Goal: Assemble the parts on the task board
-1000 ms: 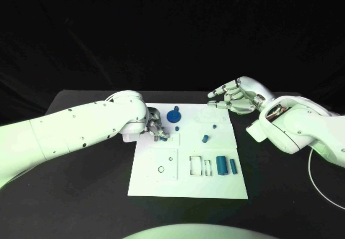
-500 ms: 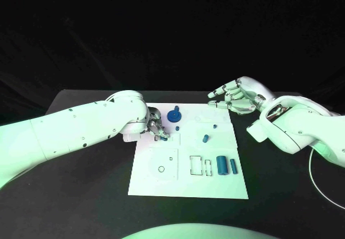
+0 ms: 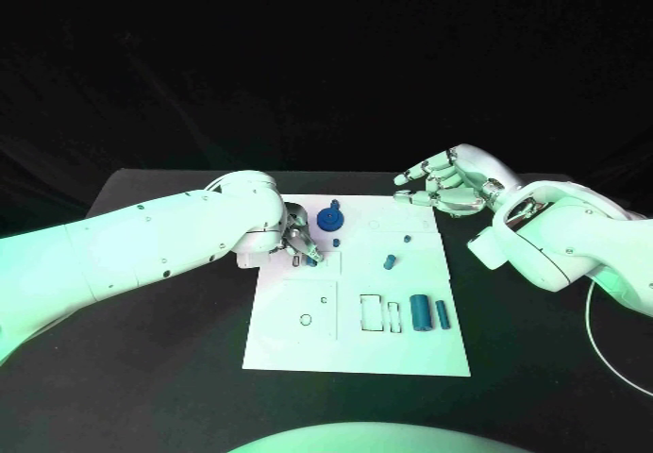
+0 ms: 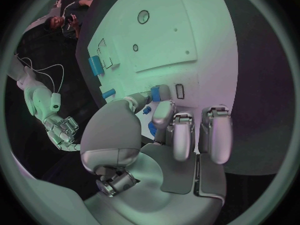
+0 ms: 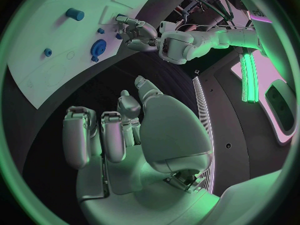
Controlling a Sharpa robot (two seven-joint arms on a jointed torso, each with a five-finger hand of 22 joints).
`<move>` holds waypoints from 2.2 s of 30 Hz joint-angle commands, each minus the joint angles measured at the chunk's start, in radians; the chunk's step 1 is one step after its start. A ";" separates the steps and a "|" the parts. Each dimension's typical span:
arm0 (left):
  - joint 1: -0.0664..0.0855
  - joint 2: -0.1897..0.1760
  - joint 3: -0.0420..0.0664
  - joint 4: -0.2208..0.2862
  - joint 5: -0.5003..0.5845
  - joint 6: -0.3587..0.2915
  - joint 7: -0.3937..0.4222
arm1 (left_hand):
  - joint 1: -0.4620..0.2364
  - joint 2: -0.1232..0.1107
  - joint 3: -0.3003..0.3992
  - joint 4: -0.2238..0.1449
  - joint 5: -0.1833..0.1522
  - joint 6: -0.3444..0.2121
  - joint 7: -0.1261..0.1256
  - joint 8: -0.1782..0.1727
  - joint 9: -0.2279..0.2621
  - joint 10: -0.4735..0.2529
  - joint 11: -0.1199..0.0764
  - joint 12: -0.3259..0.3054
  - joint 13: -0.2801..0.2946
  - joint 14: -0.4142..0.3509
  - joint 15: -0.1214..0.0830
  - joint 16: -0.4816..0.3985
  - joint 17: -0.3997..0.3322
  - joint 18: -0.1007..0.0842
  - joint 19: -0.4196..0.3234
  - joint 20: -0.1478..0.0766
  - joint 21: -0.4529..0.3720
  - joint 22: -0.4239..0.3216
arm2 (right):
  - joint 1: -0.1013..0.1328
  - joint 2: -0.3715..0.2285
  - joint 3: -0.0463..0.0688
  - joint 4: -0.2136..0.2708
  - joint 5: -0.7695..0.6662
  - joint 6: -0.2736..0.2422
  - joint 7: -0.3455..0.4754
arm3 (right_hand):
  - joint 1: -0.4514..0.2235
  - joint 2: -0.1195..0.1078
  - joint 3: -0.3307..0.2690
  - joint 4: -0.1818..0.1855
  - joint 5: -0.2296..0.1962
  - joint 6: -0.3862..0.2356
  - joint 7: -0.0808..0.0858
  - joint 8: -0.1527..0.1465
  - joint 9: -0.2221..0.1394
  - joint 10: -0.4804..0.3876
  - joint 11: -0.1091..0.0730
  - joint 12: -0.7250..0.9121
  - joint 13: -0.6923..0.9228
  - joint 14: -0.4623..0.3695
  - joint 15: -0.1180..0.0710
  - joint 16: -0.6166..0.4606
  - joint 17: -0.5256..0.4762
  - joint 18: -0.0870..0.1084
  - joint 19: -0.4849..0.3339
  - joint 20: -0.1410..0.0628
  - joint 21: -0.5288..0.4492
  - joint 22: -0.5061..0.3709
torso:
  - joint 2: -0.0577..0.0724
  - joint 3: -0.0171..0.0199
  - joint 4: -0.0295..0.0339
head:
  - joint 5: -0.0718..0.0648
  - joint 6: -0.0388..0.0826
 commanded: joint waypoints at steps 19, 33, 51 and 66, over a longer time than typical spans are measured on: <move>-0.004 0.041 -0.007 -0.062 0.016 0.064 -0.130 | -0.055 0.036 -0.072 0.039 0.005 0.046 -0.023 -0.014 -0.005 0.014 -0.004 0.010 0.008 0.105 -0.008 0.003 0.263 -0.009 0.081 -0.009 0.008 0.204 | 0.000 -0.004 0.000 0.021 0.002 0.032 0.001 | -0.023 -0.003 0.000 0.015 0.046 0.006 0.000 -0.005 -0.003 -0.004 -0.006 -0.005 -0.007 0.080 -0.011 -0.009 0.157 0.007 -0.009 -0.002 -0.011 -0.008 | 0.000 -0.0021 0.0002 | -0.004 0.001; -0.004 0.038 -0.007 -0.065 0.019 0.071 -0.131 | -0.103 0.022 -0.154 0.068 -0.002 0.057 -0.021 -0.020 -0.005 0.015 -0.003 0.008 0.008 0.105 -0.006 0.003 0.263 -0.009 0.082 -0.008 0.010 0.209 | 0.000 -0.005 0.000 0.020 0.003 0.035 0.001 | -0.032 -0.007 -0.005 0.019 0.041 0.006 0.000 -0.006 -0.003 -0.006 -0.006 -0.010 -0.012 0.079 -0.010 -0.013 0.152 0.009 -0.011 -0.002 -0.014 -0.014 | -0.001 -0.0024 0.0010 | -0.003 -0.001; 0.006 -0.011 0.018 -0.014 -0.042 -0.007 -0.134 | -0.124 0.015 -0.460 0.175 -0.190 0.068 -0.028 -0.029 0.004 0.014 -0.009 -0.004 -0.001 0.105 -0.013 0.003 0.263 -0.010 0.084 -0.014 0.012 0.214 | 0.000 -0.007 0.000 -0.001 0.003 0.030 0.001 | -0.033 -0.013 -0.009 0.019 0.025 0.006 0.000 -0.008 -0.003 -0.006 -0.006 -0.008 -0.012 0.078 -0.011 -0.015 0.150 0.009 -0.012 -0.002 -0.016 -0.017 | 0.000 -0.0019 0.0002 | -0.001 0.007; 0.097 -0.044 0.068 -0.009 -0.005 0.052 -0.133 | -0.019 0.056 -0.566 0.164 -0.187 -0.038 0.012 -0.102 -0.022 -0.072 0.022 -0.136 -0.138 0.105 0.008 0.003 0.263 0.001 0.062 -0.002 -0.028 0.168 | 0.000 -0.002 -0.002 -0.019 0.004 0.031 0.001 | -0.033 -0.013 -0.010 0.019 0.023 0.006 0.000 -0.008 -0.003 -0.006 -0.006 -0.009 -0.013 0.078 -0.011 -0.016 0.149 0.009 -0.012 -0.002 -0.017 -0.018 | 0.000 -0.0009 0.0015 | -0.005 0.010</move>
